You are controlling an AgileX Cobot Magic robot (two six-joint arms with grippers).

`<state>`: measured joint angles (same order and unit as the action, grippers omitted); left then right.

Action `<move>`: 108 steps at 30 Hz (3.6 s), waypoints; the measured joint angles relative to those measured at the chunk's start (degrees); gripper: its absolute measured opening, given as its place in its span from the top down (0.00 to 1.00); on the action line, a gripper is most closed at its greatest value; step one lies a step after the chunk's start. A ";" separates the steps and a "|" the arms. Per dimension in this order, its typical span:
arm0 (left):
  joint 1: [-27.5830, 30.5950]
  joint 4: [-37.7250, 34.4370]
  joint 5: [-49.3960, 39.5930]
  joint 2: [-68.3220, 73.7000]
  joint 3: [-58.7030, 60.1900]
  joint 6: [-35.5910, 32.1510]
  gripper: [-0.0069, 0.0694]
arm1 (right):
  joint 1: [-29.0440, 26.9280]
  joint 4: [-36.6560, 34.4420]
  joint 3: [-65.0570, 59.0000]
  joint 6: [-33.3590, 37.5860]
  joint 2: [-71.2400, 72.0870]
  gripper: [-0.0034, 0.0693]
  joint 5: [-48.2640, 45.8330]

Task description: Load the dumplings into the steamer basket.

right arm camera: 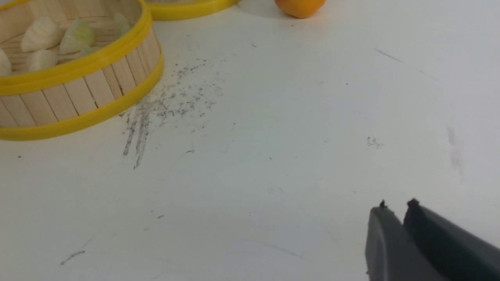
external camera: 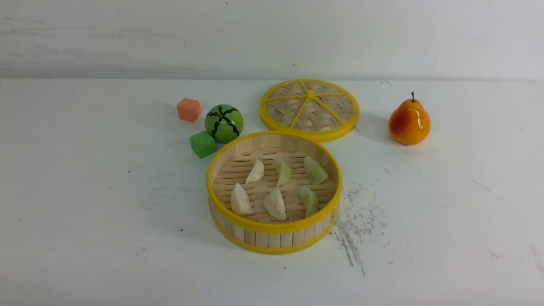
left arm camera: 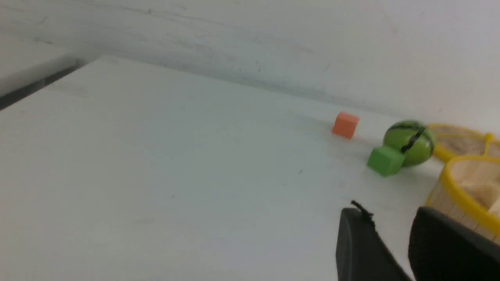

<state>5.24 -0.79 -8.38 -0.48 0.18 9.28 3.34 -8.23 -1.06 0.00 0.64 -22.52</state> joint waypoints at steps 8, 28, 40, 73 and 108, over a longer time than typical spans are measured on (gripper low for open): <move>0.39 8.96 -5.51 0.00 1.51 -6.63 0.65 | 0.00 0.00 0.00 0.00 0.00 0.85 0.00; -8.03 6.76 -14.09 0.00 1.51 3.35 0.93 | 0.00 0.00 0.00 0.00 0.00 0.81 -0.05; -8.69 1.25 -13.98 0.00 1.51 0.78 0.93 | 0.00 -0.06 0.00 0.00 0.00 0.80 -0.05; -8.69 0.79 -13.43 0.00 1.51 0.78 0.93 | 0.00 -0.17 0.00 0.00 0.00 0.75 -0.05; -8.69 0.79 -13.43 0.00 1.51 0.78 0.92 | 0.00 -0.17 0.00 0.00 0.00 0.68 -0.05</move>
<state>-3.45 0.00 -21.82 -0.48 1.68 10.07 3.34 -8.40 -1.06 0.00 0.64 -22.57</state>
